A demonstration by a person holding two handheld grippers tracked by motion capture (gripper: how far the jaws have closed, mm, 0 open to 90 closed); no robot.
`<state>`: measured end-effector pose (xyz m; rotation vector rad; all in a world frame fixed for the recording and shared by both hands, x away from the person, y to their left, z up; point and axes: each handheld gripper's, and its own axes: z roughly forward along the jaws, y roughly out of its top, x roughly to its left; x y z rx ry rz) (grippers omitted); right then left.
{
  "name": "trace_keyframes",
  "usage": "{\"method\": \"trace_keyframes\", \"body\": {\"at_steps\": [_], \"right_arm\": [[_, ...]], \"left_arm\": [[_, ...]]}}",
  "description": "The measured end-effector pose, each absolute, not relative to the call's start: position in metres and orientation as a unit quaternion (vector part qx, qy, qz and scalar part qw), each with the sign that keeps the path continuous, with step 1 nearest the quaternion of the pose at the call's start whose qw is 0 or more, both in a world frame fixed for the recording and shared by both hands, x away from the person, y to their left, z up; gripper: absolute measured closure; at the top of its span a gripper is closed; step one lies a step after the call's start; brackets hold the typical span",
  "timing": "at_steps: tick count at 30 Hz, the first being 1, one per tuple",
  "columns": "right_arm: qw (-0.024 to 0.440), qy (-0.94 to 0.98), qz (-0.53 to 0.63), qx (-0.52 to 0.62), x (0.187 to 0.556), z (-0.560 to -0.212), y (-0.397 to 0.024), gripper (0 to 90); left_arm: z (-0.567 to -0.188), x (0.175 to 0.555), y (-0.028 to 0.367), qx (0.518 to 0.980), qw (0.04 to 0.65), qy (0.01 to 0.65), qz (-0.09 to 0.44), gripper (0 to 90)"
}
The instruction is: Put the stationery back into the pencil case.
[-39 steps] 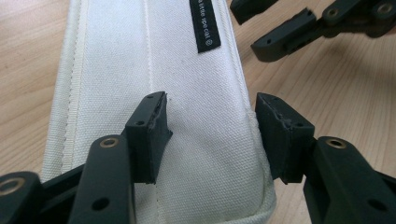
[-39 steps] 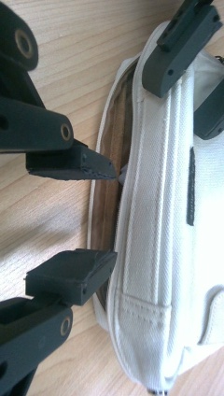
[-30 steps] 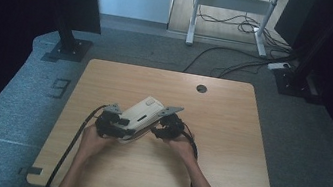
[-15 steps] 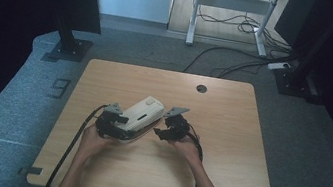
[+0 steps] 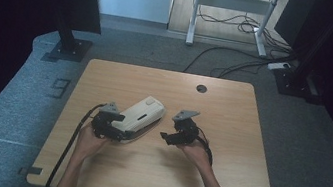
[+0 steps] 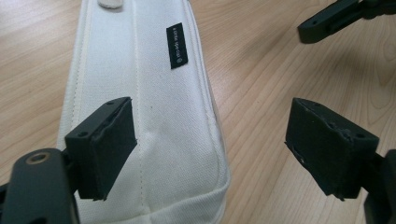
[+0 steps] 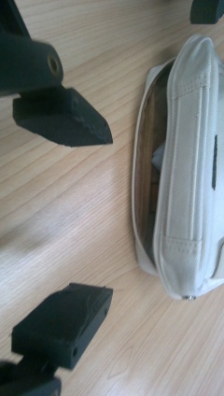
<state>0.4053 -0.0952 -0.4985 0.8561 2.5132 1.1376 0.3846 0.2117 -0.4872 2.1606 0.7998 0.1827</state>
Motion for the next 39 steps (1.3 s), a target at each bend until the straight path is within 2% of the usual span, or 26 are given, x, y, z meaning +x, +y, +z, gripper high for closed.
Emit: {"method": "trace_keyframes", "body": {"at_steps": [5,27,39], "right_arm": [[0.131,0.857,0.396,0.302,0.400,-0.495,-0.108,13.6],[0.173,0.840,0.399,0.324,0.367,-0.484,-0.170,3.1],[0.177,0.828,0.396,0.356,0.350,-0.502,-0.205,0.3]], "left_arm": [[-0.484,0.379,0.215,0.857,0.398,0.316,0.085,14.0],[-0.485,0.357,0.239,0.850,0.387,0.338,0.114,2.3],[-0.495,0.351,0.250,0.847,0.378,0.354,0.123,0.0]]}}
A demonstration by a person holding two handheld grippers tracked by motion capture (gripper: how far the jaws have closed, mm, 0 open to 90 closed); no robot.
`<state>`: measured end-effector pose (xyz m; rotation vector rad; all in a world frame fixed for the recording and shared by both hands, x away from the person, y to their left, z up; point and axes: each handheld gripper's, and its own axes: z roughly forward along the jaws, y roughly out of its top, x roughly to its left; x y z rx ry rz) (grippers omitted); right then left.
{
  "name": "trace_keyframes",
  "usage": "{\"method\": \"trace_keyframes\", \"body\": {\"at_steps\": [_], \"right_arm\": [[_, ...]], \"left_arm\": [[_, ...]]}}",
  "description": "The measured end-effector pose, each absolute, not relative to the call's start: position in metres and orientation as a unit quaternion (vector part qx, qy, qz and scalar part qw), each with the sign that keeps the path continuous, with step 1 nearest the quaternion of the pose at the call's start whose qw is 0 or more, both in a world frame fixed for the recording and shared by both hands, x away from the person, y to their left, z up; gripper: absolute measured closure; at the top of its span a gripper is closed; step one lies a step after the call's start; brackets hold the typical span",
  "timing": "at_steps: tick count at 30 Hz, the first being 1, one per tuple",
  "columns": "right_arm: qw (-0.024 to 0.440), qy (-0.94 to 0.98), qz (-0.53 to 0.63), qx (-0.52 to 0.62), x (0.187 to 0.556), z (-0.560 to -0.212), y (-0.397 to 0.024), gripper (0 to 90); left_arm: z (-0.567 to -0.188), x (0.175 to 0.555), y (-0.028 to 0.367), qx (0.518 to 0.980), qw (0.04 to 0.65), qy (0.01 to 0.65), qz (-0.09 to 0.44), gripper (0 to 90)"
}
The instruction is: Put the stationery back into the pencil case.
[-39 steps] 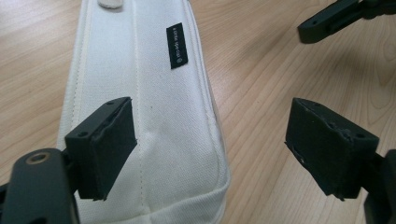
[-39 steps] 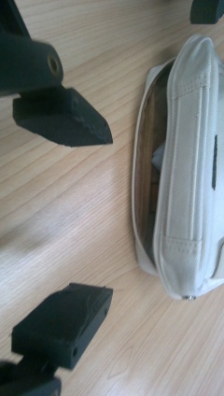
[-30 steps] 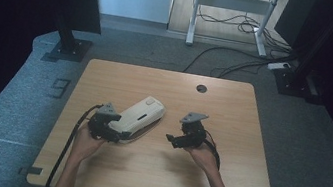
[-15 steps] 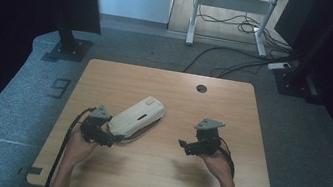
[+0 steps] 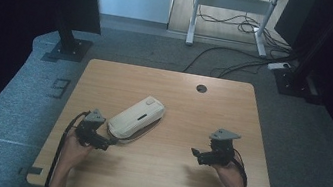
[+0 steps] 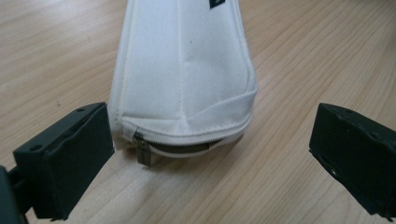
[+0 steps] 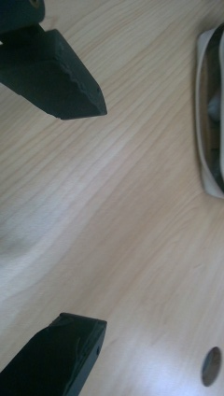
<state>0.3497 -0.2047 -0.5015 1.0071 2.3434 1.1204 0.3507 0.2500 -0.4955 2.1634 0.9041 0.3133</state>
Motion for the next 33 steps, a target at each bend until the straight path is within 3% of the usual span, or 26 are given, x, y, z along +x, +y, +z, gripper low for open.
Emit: {"method": "trace_keyframes", "body": {"at_steps": [12,22,33], "right_arm": [[0.181,0.836,0.362,0.370,0.341,-0.532,-0.218,0.0],[0.156,0.844,0.351,0.374,0.340,-0.555,-0.220,0.0],[0.155,0.842,0.357,0.374,0.339,-0.557,-0.223,0.0]], "left_arm": [[-0.517,0.348,0.260,0.850,0.352,0.370,0.132,0.0],[-0.537,0.348,0.265,0.851,0.342,0.379,0.121,0.0],[-0.548,0.347,0.265,0.855,0.324,0.380,0.138,0.0]]}}
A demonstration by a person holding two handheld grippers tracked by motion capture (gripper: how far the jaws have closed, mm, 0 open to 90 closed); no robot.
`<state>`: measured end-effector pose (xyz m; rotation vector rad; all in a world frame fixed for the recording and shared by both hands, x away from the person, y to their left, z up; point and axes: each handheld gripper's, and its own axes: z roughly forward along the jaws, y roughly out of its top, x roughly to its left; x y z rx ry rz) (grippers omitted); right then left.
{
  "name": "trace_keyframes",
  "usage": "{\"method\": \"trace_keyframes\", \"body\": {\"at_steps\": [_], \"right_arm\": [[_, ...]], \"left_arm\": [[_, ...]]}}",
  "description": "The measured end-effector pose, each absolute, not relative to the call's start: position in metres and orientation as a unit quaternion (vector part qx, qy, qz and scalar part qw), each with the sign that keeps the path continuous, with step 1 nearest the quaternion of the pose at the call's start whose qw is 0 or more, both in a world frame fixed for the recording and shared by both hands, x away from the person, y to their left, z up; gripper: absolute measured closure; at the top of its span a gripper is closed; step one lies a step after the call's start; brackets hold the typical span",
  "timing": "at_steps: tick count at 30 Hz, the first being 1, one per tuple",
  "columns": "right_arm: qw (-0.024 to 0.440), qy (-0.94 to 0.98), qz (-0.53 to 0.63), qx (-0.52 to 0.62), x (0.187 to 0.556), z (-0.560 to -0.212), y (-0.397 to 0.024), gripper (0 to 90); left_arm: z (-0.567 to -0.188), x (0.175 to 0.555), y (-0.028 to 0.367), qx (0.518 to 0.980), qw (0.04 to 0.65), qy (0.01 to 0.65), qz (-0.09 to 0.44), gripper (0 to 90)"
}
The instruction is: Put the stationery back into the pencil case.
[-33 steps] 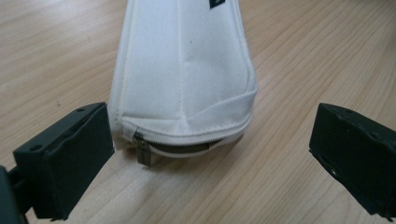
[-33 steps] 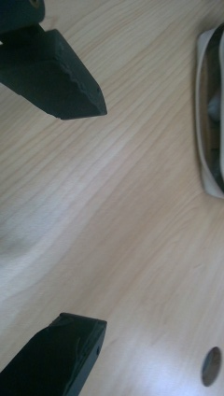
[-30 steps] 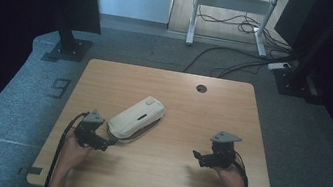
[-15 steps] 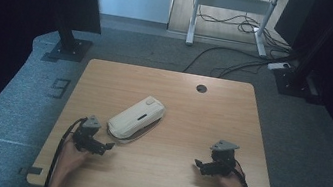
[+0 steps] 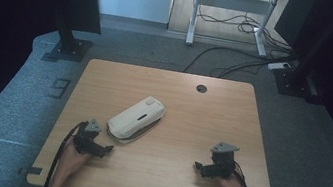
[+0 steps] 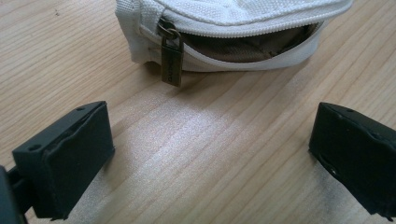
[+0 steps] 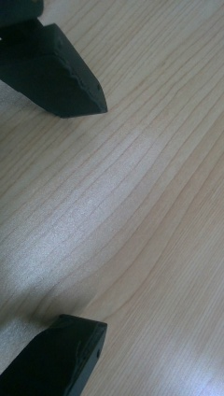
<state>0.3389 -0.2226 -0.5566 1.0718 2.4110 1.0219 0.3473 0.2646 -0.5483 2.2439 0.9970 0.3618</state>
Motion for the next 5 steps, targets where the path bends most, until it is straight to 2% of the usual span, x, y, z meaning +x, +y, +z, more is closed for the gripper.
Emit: {"method": "trace_keyframes", "body": {"at_steps": [5], "right_arm": [[0.155,0.841,0.357,0.375,0.3384,-0.5568,-0.2227,0.0]], "left_arm": [[-0.5484,0.3461,0.2637,0.852,0.323,0.388,0.142,0.0]]}}
